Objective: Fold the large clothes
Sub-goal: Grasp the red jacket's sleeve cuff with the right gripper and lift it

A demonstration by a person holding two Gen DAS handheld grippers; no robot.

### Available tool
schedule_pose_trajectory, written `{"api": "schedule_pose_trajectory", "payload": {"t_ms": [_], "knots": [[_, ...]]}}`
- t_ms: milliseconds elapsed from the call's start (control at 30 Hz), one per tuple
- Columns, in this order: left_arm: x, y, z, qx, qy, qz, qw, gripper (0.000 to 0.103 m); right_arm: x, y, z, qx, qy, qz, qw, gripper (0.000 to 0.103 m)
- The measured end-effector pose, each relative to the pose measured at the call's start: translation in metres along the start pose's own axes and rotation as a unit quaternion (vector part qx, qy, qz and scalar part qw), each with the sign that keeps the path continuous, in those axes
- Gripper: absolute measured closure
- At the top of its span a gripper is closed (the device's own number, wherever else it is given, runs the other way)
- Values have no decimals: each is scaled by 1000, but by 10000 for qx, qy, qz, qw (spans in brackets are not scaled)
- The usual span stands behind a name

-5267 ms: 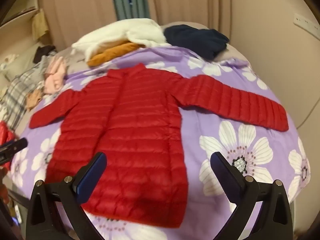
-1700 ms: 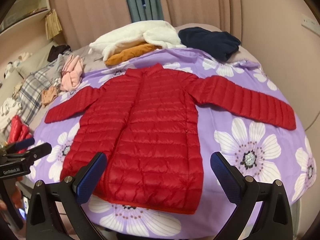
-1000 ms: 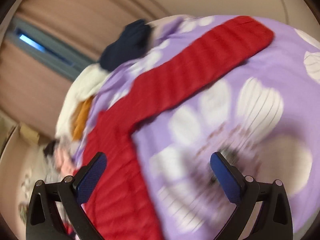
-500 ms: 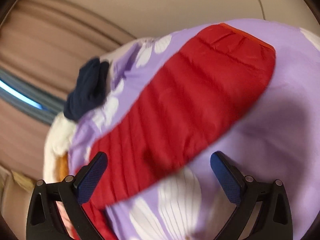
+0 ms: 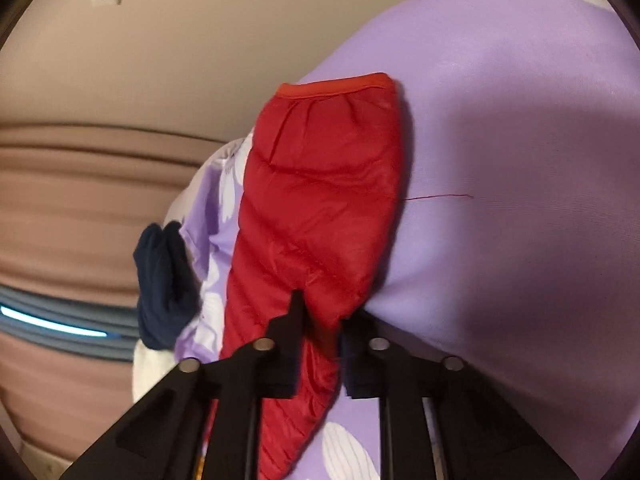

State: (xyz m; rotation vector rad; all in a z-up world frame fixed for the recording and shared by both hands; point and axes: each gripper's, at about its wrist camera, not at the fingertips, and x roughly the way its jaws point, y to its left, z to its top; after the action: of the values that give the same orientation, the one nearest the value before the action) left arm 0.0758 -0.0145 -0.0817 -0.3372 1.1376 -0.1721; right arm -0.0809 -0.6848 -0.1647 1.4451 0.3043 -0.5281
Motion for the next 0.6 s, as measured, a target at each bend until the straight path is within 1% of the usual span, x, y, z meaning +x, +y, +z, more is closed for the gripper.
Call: {"api": "schedule_pose_trajectory", "payload": {"t_ms": [33, 100, 133, 167, 200, 233, 267, 300, 333, 367, 433, 533, 567, 600], "knots": [[-2, 2, 0, -20, -7, -6, 10000, 0, -4, 5, -2, -109, -18, -10, 9999, 95], [-5, 5, -1, -50, -37, 7, 10000, 0, -17, 28, -8, -612, -75, 78, 9981, 96], [-7, 8, -2, -67, -66, 29, 10000, 0, -24, 47, -14, -1002, -108, 169, 9948, 96], [-9, 9, -3, -82, -82, 47, 9999, 0, -30, 59, -17, -1261, -143, 210, 9917, 96], [-11, 12, -3, -111, -97, 50, 9999, 0, -41, 86, -28, -1786, -201, 298, 9833, 96], [-12, 14, -2, -137, -107, 36, 9998, 0, -48, 101, -35, -2087, -218, 379, 9770, 96], [-14, 17, -3, -176, -135, 3, 9998, 0, -55, 121, -46, -2427, -231, 481, 9686, 96], [-16, 17, -3, -198, -162, -17, 9997, 0, -63, 146, -62, -2840, -246, 613, 9565, 96], [-17, 18, -3, -218, -187, -34, 9996, 0, -70, 160, -73, -3105, -247, 706, 9476, 96], [-20, 21, -4, -243, -226, -66, 9994, 0, -76, 180, -89, -3422, -223, 831, 9357, 96], [-23, 24, -4, -276, -272, -108, 9992, 0, -82, 221, -129, -4063, -105, 1060, 9075, 96], [-30, 34, -6, -355, -376, -140, 9986, 0, -83, 253, -181, -4629, 139, 1276, 8771, 96], [-32, 37, -6, -379, -408, -143, 9983, 0, -79, 265, -205, -4872, 255, 1347, 8624, 96], [-34, 41, -7, -424, -450, -142, 9980, 0, -77, 271, -224, -5048, 355, 1378, 8514, 96]]}}
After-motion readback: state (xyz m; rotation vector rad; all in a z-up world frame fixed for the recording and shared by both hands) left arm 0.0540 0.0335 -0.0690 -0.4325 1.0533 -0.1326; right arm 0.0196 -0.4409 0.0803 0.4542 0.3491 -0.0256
